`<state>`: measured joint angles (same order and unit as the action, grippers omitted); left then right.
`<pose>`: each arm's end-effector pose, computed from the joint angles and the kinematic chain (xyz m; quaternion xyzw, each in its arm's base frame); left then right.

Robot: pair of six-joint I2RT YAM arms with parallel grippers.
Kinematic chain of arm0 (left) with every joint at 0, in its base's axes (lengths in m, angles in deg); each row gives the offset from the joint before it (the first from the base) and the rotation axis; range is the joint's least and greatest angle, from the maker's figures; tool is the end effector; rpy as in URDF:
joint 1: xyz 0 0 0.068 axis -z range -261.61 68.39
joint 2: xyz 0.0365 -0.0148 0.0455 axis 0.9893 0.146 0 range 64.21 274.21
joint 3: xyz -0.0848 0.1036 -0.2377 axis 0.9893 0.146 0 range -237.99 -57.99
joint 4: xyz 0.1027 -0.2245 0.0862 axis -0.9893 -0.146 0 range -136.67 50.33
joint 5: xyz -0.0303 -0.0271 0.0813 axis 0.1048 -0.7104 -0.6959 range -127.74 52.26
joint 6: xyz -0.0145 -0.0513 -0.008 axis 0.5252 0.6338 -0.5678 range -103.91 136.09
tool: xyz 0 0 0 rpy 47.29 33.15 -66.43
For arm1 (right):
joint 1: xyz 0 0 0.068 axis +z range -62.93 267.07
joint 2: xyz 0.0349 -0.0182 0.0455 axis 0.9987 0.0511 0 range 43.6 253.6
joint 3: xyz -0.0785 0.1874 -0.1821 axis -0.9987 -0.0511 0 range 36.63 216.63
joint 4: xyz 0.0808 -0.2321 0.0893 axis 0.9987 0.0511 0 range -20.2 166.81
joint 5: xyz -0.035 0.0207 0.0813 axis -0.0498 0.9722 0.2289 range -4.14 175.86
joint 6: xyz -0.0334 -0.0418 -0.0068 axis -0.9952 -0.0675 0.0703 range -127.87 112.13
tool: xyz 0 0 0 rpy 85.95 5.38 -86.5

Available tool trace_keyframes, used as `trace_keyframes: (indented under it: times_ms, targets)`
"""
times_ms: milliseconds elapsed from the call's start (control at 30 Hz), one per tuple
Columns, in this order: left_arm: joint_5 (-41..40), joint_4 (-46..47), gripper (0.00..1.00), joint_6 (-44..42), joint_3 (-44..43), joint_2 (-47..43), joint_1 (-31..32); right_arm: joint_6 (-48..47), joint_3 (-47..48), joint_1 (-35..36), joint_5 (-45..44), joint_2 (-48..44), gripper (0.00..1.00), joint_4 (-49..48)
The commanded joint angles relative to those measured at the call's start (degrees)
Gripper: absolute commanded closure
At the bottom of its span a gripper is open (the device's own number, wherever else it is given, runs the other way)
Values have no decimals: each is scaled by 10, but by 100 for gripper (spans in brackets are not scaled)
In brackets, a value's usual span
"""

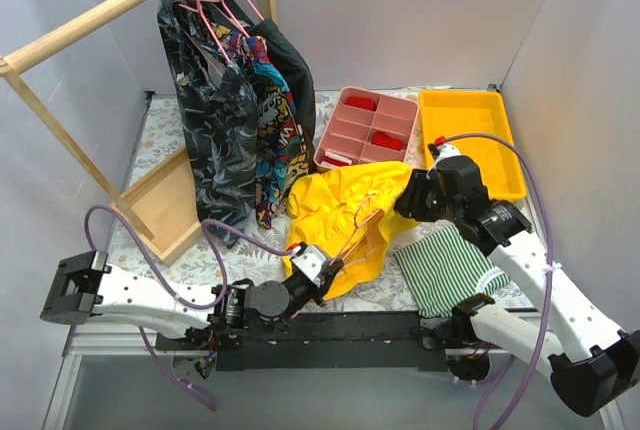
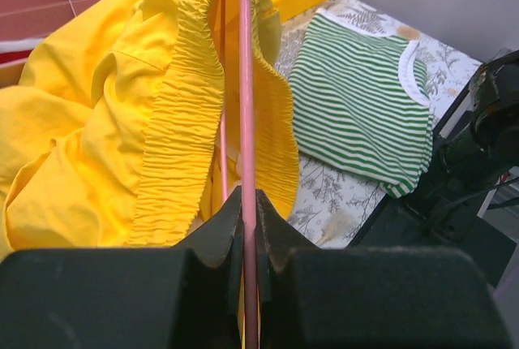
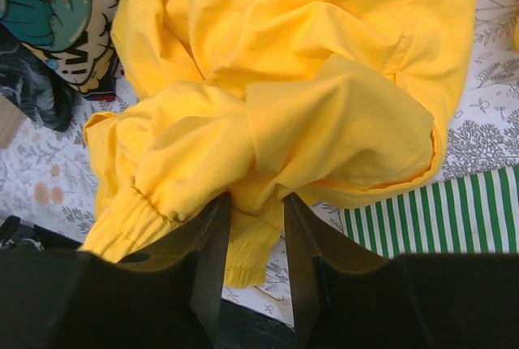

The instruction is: Place the shorts on the hanger

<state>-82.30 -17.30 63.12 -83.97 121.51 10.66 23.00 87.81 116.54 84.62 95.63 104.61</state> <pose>0.0164 -0.2168 0.2441 0.0430 0.7440 -0.4635 0.4793 0.1679 0.0940 0.3140 0.0158 0.8895 0.2212 0.3996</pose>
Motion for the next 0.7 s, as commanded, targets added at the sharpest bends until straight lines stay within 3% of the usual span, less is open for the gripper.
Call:
trace_keyframes:
  times_ms: [0, 33, 167, 533, 667]
  targets:
    - [19, 179, 100, -66, 14, 18, 3, -14, 54, 7, 5, 1, 71, -27]
    - [18, 201, 100, -68, 18, 29, 2, -14, 60, 7, 4, 1, 84, -24]
    - [30, 261, 100, -93, 41, 55, 3, -13, 103, 8, 9, 7, 98, -12]
    - [61, 273, 100, -87, 42, 116, -5, 6, 180, 51, 3, 43, 99, 18]
    - [61, 316, 100, -108, 49, 152, -5, 7, 196, 76, -22, 73, 97, 26]
